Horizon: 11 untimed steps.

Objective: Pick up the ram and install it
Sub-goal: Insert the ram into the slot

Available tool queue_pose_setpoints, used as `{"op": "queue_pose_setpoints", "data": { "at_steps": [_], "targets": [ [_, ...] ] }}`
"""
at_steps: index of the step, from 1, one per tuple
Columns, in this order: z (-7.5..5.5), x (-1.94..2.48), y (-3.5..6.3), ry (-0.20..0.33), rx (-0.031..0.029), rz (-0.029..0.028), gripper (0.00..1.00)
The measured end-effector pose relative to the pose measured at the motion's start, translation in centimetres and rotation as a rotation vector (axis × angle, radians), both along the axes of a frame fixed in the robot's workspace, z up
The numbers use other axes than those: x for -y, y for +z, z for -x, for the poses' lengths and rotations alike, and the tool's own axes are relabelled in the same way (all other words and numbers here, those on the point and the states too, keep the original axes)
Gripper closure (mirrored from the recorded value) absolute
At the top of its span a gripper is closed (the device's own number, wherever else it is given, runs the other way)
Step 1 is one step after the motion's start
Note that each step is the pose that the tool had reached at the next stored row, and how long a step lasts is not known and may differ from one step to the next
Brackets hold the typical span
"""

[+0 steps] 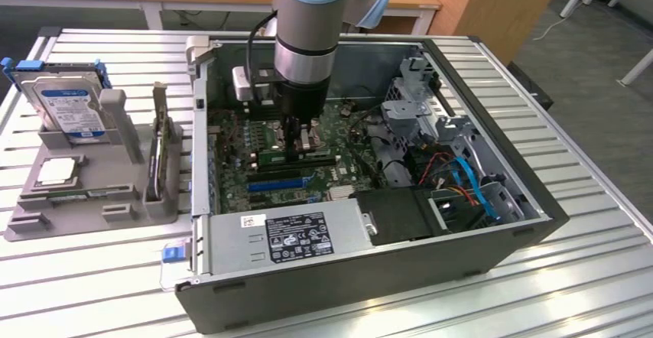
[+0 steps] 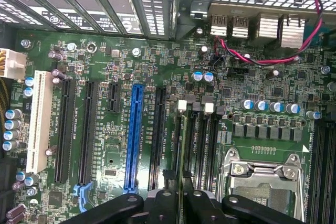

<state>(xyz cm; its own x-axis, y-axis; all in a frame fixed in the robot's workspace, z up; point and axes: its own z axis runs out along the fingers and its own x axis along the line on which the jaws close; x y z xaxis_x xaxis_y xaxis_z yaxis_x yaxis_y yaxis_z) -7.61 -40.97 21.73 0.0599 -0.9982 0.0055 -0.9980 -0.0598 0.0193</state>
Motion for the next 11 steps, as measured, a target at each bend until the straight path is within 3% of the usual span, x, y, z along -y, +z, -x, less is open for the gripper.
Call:
{"op": "queue_pose_setpoints", "data": {
  "at_steps": [11],
  "targets": [
    [0.00, 0.06, 0.00, -0.004, 0.0000, -0.0001, 0.86]
  ]
}}
